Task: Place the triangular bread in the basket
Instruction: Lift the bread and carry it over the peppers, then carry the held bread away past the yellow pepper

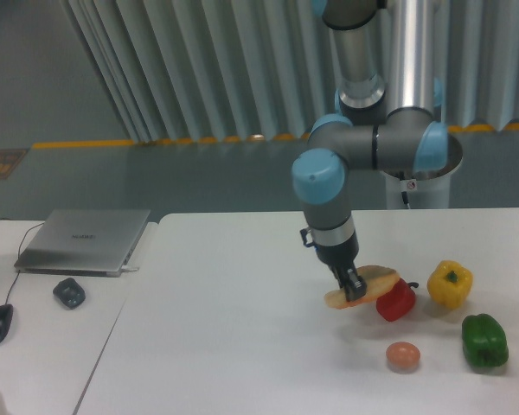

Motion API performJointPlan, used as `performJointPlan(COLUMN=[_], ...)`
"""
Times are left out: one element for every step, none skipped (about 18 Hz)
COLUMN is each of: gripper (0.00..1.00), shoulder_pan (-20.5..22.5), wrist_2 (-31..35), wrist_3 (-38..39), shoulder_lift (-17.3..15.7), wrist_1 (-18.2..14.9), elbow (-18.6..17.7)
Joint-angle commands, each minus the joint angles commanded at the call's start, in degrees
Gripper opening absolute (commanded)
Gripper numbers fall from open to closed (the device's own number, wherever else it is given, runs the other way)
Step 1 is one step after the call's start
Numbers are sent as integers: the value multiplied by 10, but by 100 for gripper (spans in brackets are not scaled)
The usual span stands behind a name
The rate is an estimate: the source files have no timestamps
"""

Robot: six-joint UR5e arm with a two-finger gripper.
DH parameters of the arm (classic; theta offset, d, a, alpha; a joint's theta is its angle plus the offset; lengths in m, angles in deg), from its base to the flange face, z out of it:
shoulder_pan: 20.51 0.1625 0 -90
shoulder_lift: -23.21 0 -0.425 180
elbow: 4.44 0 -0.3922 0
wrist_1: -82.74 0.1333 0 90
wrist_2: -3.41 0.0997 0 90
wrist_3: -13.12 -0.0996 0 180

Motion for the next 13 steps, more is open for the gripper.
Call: performJointPlan(gripper=[28, 28, 28, 28, 28, 30, 31, 31, 31, 31, 31, 31, 31], shoulder_pan=[7, 23, 39, 51, 62, 69, 76, 90, 102, 118, 126, 135, 145], wrist_2=[19, 34, 37, 37, 38, 41, 47, 52, 51, 52, 55, 55, 55], wrist_3=[-20, -46, -65, -77, -86, -92, -93, -93, -95, -102, -113, -122, -126], shoulder_lift=[-6, -18, -20, -20, -19, -15, -12, -12, -12, -12, -11, -11, -11], wrist_1=[2, 1, 1, 3, 9, 21, 43, 58, 64, 65, 68, 78, 86], elbow=[3, 7, 8, 8, 8, 11, 11, 11, 11, 12, 13, 12, 12])
